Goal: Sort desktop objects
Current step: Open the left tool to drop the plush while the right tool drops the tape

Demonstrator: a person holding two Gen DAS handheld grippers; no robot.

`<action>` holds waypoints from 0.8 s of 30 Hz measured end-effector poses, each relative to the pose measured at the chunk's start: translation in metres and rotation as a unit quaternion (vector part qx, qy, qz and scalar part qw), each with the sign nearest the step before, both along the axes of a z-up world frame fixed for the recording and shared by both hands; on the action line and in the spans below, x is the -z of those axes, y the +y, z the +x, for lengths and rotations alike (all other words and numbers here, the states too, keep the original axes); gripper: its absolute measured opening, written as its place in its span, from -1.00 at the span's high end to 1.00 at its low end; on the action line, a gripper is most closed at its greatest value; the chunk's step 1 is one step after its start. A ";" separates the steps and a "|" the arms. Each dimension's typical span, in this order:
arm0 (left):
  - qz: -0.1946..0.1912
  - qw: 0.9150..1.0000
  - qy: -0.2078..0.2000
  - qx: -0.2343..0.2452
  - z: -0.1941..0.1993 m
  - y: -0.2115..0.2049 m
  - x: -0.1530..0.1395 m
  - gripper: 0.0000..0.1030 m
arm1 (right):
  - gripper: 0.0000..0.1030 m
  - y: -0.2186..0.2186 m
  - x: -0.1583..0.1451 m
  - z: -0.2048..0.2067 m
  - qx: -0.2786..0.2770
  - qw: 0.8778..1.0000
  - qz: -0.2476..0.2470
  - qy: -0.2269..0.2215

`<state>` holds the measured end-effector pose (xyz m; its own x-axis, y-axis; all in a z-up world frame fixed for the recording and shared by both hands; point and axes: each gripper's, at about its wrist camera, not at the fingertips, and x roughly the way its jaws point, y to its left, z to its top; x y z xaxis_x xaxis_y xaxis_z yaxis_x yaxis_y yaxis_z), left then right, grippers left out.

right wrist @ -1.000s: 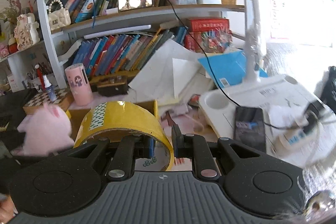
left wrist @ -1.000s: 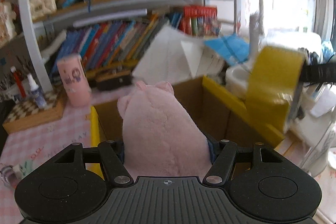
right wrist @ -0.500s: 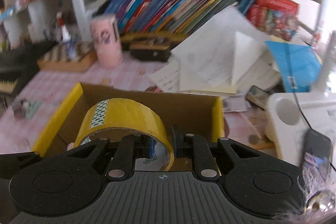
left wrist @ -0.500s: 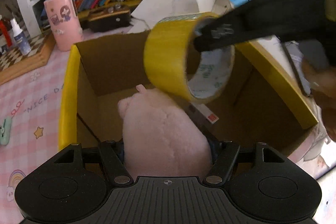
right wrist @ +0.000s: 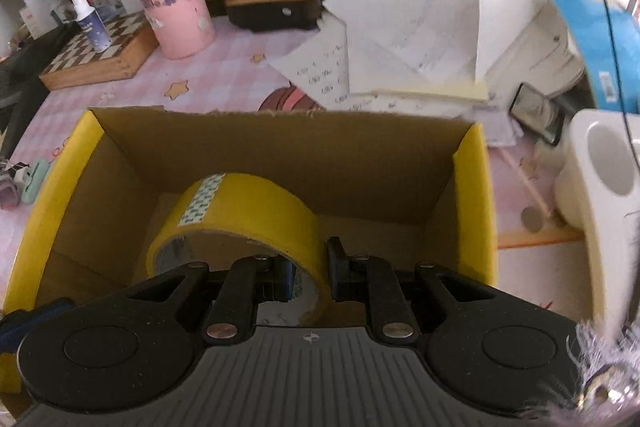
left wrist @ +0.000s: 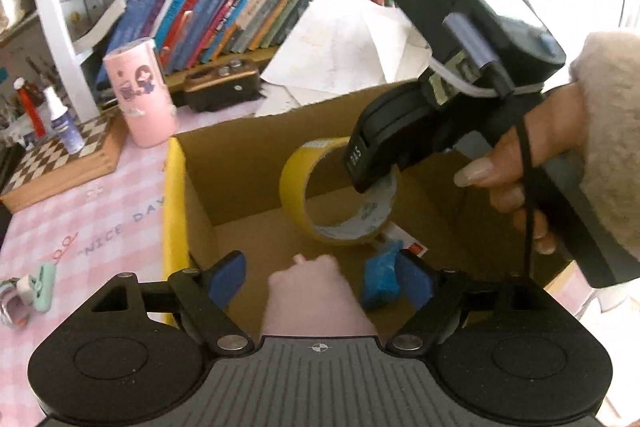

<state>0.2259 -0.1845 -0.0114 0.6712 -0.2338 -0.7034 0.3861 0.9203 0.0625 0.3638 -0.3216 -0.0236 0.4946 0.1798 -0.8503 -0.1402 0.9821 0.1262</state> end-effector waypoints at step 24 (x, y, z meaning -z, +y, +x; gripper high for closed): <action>-0.097 0.981 -0.149 -0.075 -0.069 0.061 -0.056 -0.70 | 0.09 0.004 -0.071 -0.131 0.042 0.982 0.031 -0.182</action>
